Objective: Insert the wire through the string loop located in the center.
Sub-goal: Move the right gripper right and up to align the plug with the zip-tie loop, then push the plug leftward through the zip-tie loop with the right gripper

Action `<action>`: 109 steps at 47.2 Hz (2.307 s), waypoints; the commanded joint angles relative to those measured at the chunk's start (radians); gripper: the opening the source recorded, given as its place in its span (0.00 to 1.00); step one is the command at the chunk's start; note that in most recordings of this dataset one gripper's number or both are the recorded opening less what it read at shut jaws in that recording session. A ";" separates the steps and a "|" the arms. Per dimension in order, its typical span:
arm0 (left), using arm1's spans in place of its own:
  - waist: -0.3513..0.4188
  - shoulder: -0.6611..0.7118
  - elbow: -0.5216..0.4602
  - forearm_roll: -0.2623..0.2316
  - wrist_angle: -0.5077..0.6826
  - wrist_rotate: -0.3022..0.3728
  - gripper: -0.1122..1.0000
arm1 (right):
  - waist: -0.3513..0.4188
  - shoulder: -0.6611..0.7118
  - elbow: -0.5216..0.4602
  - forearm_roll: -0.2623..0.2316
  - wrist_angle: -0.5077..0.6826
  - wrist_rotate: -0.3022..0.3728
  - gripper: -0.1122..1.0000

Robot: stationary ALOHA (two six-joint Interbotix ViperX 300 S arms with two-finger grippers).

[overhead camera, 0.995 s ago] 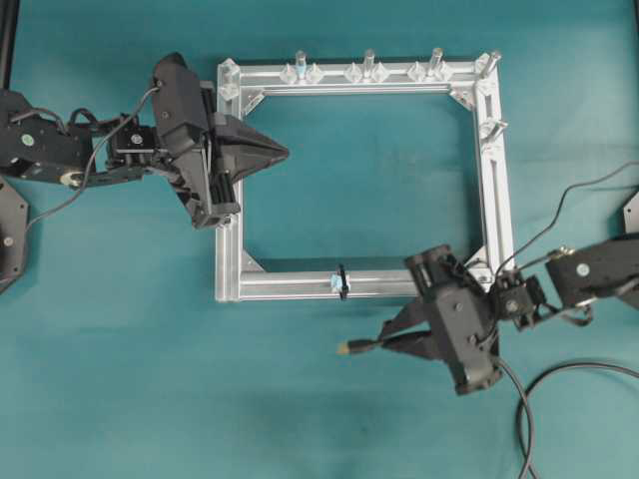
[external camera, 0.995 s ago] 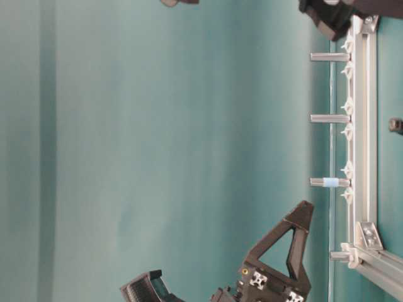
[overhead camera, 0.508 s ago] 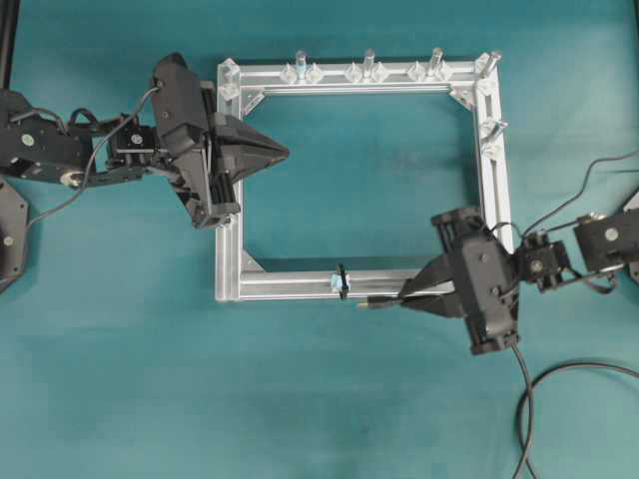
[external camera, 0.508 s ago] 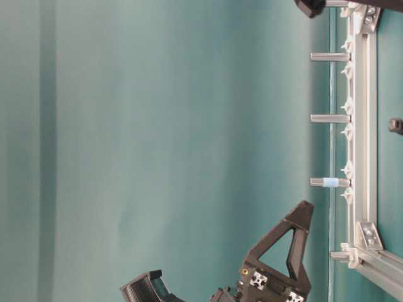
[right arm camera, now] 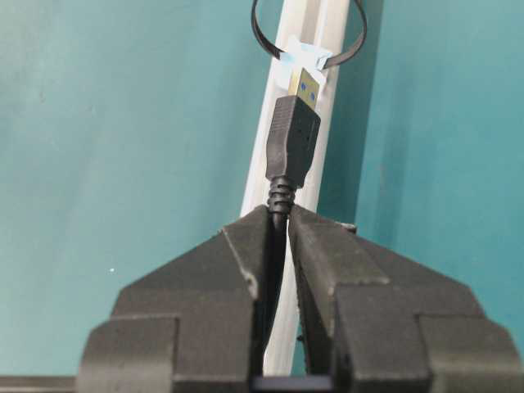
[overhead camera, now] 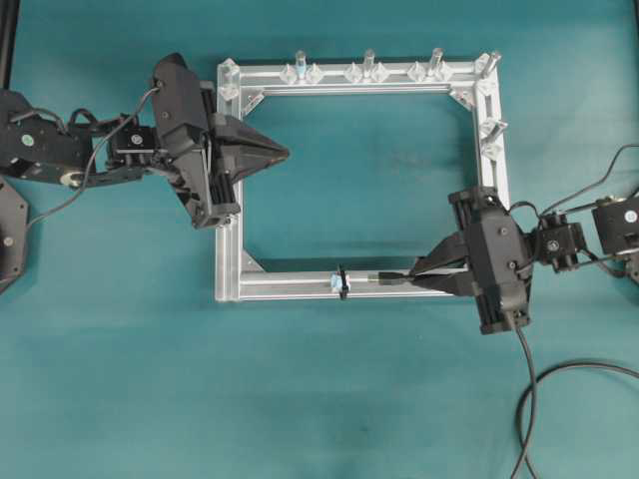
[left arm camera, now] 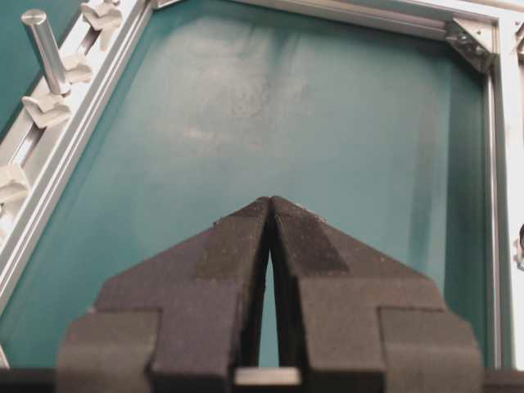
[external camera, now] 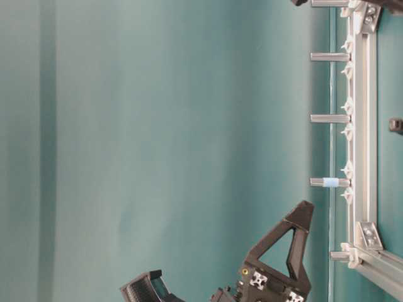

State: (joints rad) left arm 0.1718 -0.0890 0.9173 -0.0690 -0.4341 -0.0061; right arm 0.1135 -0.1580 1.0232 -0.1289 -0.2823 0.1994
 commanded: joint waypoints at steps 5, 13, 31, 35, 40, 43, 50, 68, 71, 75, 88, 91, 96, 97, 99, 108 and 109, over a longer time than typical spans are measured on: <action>-0.002 -0.020 -0.012 0.003 -0.005 0.000 0.10 | -0.002 -0.018 -0.008 0.002 -0.005 -0.002 0.20; -0.002 -0.020 -0.014 0.003 -0.002 0.000 0.10 | -0.003 -0.018 -0.008 0.002 -0.005 -0.002 0.20; -0.006 -0.020 -0.018 0.003 0.021 0.000 0.10 | -0.003 -0.017 -0.012 0.002 -0.005 -0.002 0.20; -0.008 -0.020 -0.018 0.003 0.021 0.000 0.10 | -0.003 -0.012 -0.018 0.002 -0.003 -0.002 0.20; -0.011 -0.021 -0.018 0.003 0.021 0.000 0.10 | -0.002 -0.003 -0.025 0.000 -0.005 -0.002 0.20; -0.014 -0.020 -0.018 0.003 0.021 0.000 0.10 | -0.003 0.003 -0.032 0.000 -0.003 -0.002 0.20; -0.018 -0.020 -0.017 0.003 0.021 0.000 0.10 | -0.003 0.025 -0.051 0.000 0.002 -0.002 0.20; -0.020 -0.020 -0.017 0.002 0.020 0.000 0.10 | -0.005 0.081 -0.117 0.002 0.021 -0.002 0.20; -0.020 -0.020 -0.015 0.003 0.021 0.000 0.10 | -0.008 0.097 -0.130 0.002 0.021 -0.002 0.20; -0.020 -0.020 -0.015 0.003 0.021 0.000 0.10 | -0.011 0.115 -0.149 0.002 0.021 -0.002 0.20; -0.023 -0.020 -0.015 0.003 0.021 0.000 0.10 | -0.021 0.158 -0.202 0.000 0.021 -0.002 0.20; -0.023 -0.020 -0.014 0.003 0.021 0.000 0.10 | -0.023 0.164 -0.212 0.000 0.021 -0.002 0.20; -0.028 -0.020 -0.014 0.003 0.021 0.000 0.10 | -0.025 0.173 -0.222 0.000 0.021 -0.002 0.20; -0.028 -0.020 -0.014 0.002 0.021 0.000 0.10 | -0.023 0.175 -0.224 0.000 0.021 -0.002 0.20; -0.029 -0.020 -0.014 0.003 0.023 0.000 0.10 | -0.025 0.178 -0.227 0.000 0.021 -0.002 0.20; -0.029 -0.020 -0.012 0.003 0.038 0.002 0.10 | -0.023 0.189 -0.238 0.000 0.021 -0.002 0.20; -0.029 -0.020 -0.012 0.003 0.040 0.002 0.10 | -0.025 0.189 -0.241 0.000 0.021 -0.002 0.20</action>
State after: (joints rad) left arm 0.1488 -0.0874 0.9173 -0.0690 -0.3973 -0.0061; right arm 0.0920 0.0414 0.8053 -0.1289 -0.2562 0.1994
